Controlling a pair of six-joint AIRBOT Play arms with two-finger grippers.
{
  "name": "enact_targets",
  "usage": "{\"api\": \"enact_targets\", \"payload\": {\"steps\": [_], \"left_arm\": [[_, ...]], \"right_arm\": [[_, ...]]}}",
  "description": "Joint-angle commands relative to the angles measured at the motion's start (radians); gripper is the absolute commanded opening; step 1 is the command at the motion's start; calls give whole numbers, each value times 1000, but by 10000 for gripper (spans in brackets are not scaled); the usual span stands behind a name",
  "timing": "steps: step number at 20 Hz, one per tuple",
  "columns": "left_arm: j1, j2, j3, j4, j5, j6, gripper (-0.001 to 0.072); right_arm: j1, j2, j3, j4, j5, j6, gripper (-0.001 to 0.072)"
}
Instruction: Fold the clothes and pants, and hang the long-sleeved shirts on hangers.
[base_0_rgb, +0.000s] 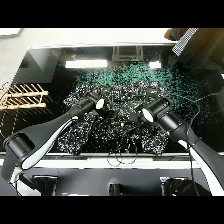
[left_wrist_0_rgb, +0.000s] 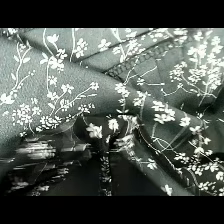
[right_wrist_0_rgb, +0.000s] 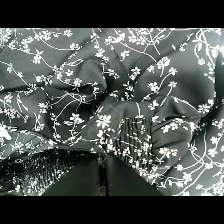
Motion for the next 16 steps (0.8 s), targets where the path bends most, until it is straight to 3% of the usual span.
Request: {"api": "enact_targets", "payload": {"steps": [1, 7, 16], "left_arm": [[-1, -6, 6, 2, -8, -25, 19], [3, 35, 84, 72, -140, 8, 17], [1, 386, 109, 153, -289, -32, 17]], "right_arm": [[-1, 0, 0, -4, 4, 2, 24], [-1, 2, 35, -73, 79, 1, 24], [-1, 148, 288, -98, 134, -41, 23]]}}
